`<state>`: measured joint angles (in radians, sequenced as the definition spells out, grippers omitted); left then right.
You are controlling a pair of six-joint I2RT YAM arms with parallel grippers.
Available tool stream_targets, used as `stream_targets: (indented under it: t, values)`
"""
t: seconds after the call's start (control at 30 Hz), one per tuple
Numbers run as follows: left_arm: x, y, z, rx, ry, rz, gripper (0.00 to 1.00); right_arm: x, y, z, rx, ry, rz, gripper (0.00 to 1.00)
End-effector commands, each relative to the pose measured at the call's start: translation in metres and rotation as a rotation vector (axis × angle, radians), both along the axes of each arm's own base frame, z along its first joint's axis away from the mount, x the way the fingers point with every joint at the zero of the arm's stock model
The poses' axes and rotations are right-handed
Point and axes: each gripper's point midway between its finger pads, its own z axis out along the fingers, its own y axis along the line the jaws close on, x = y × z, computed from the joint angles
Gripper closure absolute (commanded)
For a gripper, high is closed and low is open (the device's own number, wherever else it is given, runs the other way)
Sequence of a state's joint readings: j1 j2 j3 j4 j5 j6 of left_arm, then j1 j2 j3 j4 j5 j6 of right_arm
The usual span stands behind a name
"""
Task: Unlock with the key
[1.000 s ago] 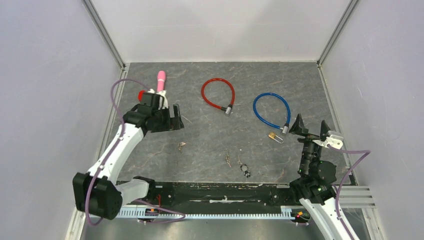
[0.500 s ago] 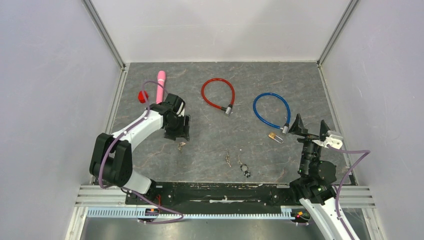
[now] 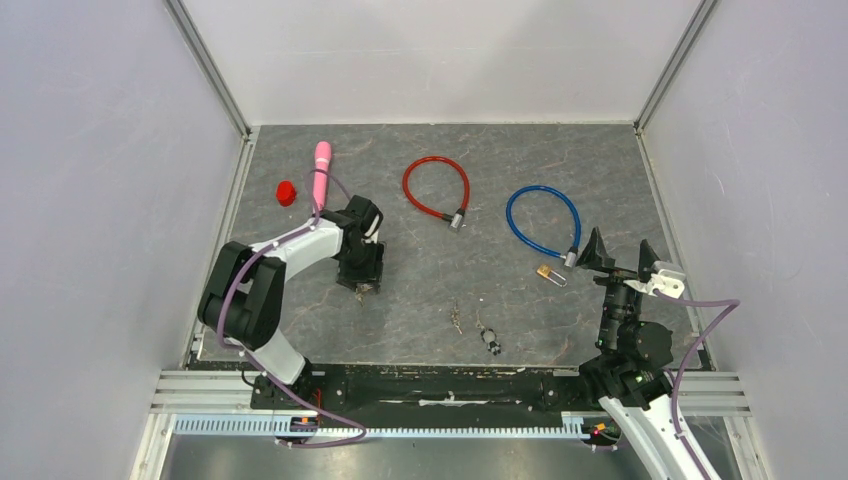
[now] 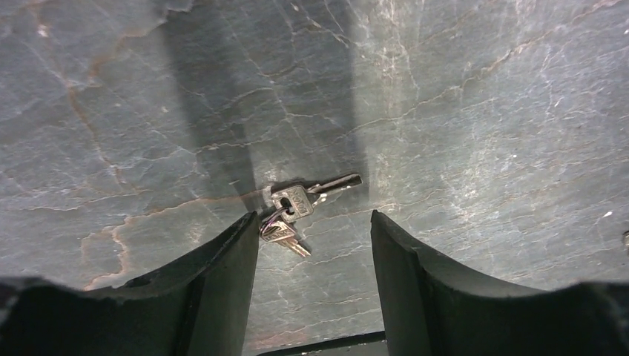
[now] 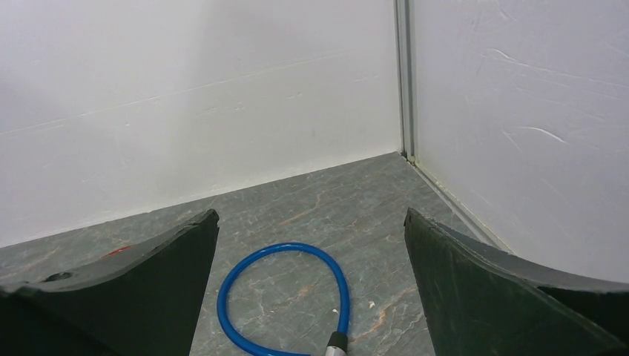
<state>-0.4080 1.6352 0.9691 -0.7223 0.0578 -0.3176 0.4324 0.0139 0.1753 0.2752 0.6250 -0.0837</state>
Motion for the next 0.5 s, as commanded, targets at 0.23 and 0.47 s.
stream_targets:
  t: [0.23, 0.47]
  values:
    - [-0.021, -0.032, -0.006, -0.023, 0.015, -0.004, 0.46, -0.002, 0.001, 0.007, -0.006, -0.021, 0.007, 0.02]
    - [-0.032, -0.045, 0.006, -0.024, -0.031, -0.001, 0.48, -0.002, 0.001, 0.007, -0.006, -0.021, 0.008, 0.02]
